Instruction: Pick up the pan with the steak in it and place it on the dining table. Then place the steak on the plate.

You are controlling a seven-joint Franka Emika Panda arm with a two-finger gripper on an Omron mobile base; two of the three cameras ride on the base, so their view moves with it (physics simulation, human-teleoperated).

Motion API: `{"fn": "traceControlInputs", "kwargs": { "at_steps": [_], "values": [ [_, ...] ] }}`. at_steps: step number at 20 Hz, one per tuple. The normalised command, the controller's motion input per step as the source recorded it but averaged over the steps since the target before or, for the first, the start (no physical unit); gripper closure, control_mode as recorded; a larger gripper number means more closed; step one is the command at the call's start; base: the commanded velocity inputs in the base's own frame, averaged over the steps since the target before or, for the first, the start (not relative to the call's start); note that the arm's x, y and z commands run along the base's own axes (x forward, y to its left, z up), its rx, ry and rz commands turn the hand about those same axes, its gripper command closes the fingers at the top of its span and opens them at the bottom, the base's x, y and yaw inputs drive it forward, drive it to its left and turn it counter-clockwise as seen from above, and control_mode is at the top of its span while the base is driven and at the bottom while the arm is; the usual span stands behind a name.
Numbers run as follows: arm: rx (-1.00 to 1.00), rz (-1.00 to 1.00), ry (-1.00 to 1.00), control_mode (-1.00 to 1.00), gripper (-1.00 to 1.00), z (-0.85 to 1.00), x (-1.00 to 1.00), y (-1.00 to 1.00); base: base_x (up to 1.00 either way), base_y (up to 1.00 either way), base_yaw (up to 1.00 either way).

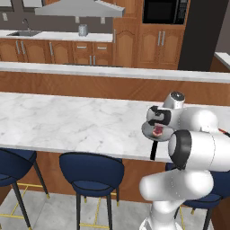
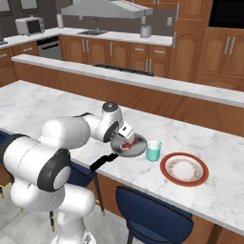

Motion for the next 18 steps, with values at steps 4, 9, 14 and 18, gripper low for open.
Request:
{"fn": "traceControlInputs", "kwargs": {
  "at_steps": [4, 9, 14, 18],
  "values": [
    [0.00, 0.06, 0.01, -1.00, -1.00, -0.12, 0.09, -0.21, 0.00, 0.00, 0.00],
    [-0.01, 0.01, 0.00, -1.00, -1.00, -0.05, 0.01, 0.00, 0.00, 0.00, 0.00],
    [-0.05, 0.00, 0.00, -1.00, -1.00, -0.25, 0.01, 0.00, 0.00, 0.00, 0.00],
    [-0.04, 0.00, 0.00, -1.00, -1.00, -0.21, 0.07, 0.00, 0.00, 0.00, 0.00]
  ]
}}
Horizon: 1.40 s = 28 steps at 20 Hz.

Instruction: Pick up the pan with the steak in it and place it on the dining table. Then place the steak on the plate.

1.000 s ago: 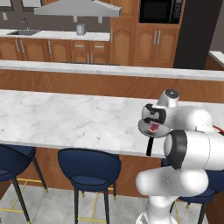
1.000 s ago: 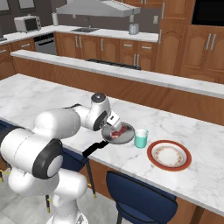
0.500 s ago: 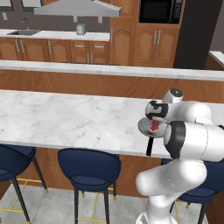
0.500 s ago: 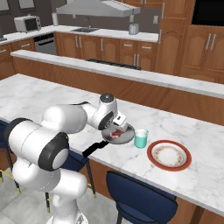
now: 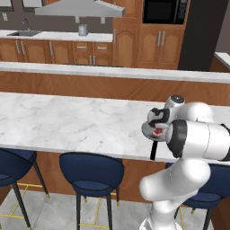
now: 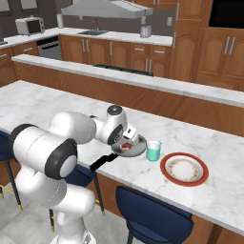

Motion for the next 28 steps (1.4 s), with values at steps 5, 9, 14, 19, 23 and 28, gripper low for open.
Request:
{"fn": "traceControlInputs", "kwargs": {
  "at_steps": [5, 9, 14, 19, 23, 28],
  "values": [
    [-0.01, 0.00, 0.00, -1.00, -1.00, -0.22, 0.12, -0.02, 0.00, 0.00, 0.00],
    [0.00, 0.01, 0.00, -1.00, -1.00, -0.23, 0.22, -0.17, 0.00, 0.00, 0.00],
    [0.00, 0.02, 0.00, -1.00, -1.00, -0.20, 0.20, -0.15, 0.00, 0.00, 0.00],
    [0.00, 0.00, 0.00, -1.00, -1.00, -0.05, 0.02, 0.00, 0.00, 0.00, 0.00],
    [0.00, 0.00, 0.00, -1.00, -1.00, -0.04, 0.10, 0.00, 0.00, 0.00, 0.00],
    [0.00, -0.01, 0.00, -1.00, -1.00, -0.12, 0.24, 0.01, 0.00, 0.00, 0.00]
  ]
}}
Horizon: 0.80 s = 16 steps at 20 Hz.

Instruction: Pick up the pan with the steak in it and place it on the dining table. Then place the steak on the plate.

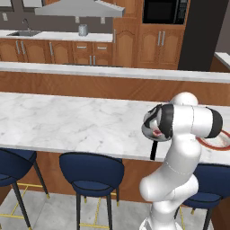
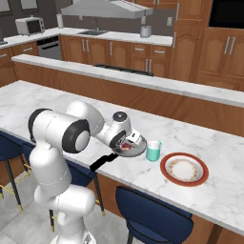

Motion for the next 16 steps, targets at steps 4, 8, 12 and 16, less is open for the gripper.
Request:
{"fn": "traceControlInputs", "kwargs": {
  "at_steps": [4, 8, 12, 16],
  "values": [
    [0.00, -0.01, 0.00, -1.00, -1.00, -0.24, 0.17, 0.01, 0.00, 0.00, 0.00],
    [0.00, 0.00, 0.00, -1.00, -1.00, -0.28, 0.01, 0.00, 0.00, 0.00, 0.00],
    [0.00, 0.00, 0.00, -1.00, -1.00, -0.27, 0.00, 0.00, 0.00, 0.00, 0.00],
    [0.00, 0.00, 0.00, -1.00, -1.00, -0.20, 0.06, 0.00, 0.00, 0.00, 0.00]
  ]
}}
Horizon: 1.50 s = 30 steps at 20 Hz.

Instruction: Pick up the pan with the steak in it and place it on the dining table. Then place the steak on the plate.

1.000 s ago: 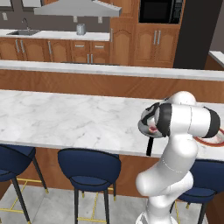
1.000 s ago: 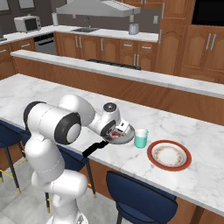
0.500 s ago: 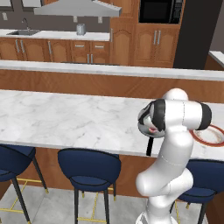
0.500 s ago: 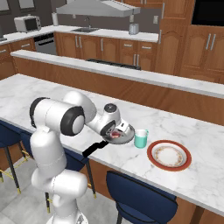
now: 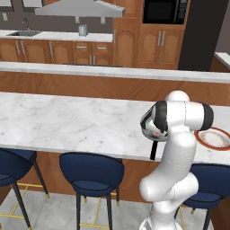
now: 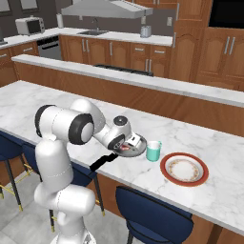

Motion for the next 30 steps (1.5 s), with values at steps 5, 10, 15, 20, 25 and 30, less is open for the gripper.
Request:
{"fn": "traceControlInputs", "kwargs": {
  "at_steps": [5, 10, 15, 20, 25, 30],
  "values": [
    [0.00, 0.00, 0.00, -1.00, -1.00, -0.19, 0.07, 0.00, 0.00, 0.00, 0.00],
    [-0.05, 0.00, 0.00, -1.00, -1.00, -0.47, 0.00, 0.00, 0.00, 0.00, 0.00],
    [0.00, 0.00, 0.00, -1.00, 1.00, -0.08, 0.00, 0.00, 0.00, 0.00, 0.00],
    [0.03, -0.03, 0.00, -1.00, 1.00, 0.51, 0.00, 0.02, 0.00, 0.00, 0.00],
    [0.00, -0.04, 0.00, -1.00, 1.00, 0.74, -0.01, 0.07, 0.00, 0.00, 0.00],
    [-0.01, -0.02, 0.00, -1.00, 1.00, 0.73, -0.12, 0.13, 0.00, 0.00, 0.00]
  ]
}}
